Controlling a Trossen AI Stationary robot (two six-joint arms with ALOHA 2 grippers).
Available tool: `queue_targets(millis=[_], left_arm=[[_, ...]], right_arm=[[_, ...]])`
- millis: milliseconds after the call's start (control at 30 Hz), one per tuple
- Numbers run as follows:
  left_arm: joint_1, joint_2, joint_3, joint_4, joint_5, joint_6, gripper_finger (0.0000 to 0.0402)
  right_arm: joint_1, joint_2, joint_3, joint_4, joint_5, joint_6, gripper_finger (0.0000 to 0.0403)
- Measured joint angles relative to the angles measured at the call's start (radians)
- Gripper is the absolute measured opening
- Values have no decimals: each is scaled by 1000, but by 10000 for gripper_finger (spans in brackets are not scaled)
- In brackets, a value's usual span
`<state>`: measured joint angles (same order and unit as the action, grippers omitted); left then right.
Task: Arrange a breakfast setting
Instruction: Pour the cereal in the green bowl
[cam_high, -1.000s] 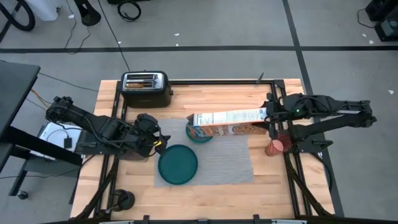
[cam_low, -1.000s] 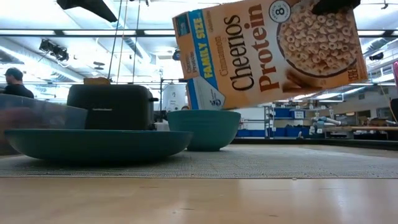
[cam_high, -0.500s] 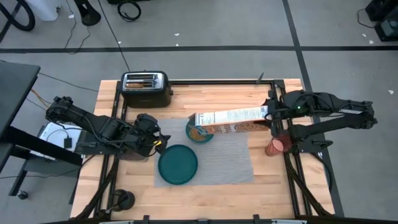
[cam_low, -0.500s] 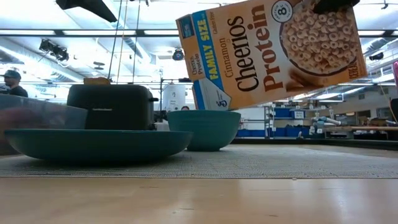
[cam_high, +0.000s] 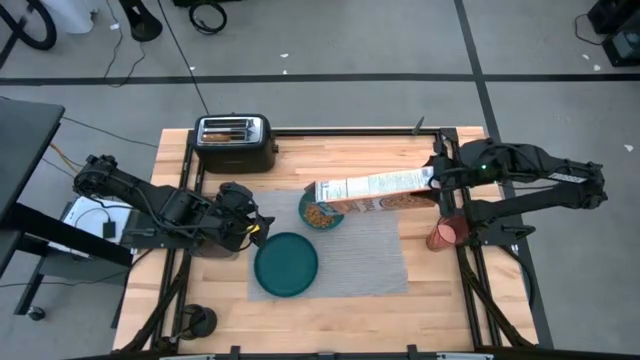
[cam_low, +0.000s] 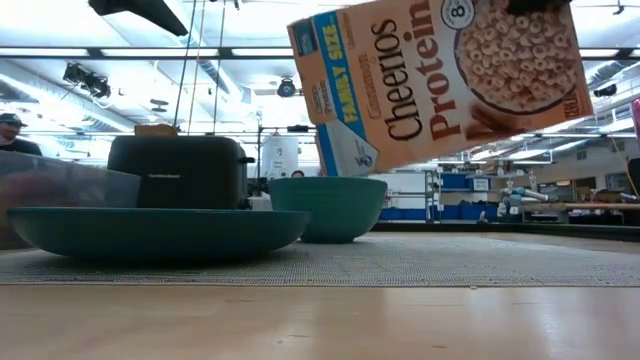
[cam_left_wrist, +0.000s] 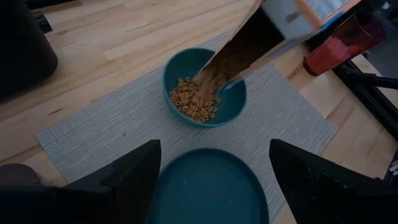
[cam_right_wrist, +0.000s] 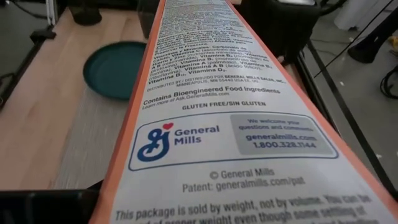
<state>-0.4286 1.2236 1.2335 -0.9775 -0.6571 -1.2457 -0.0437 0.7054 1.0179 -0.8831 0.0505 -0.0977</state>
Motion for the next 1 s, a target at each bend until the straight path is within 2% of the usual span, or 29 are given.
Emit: queue_targets(millis=[500,1000], left_arm=[[-1,0,0,11,0,0,304],[-1,0,0,16,0,0,304]], right_arm=[[0,0,-2,-11,-26,3,232],[0,14,42,-58,25,-33,232]])
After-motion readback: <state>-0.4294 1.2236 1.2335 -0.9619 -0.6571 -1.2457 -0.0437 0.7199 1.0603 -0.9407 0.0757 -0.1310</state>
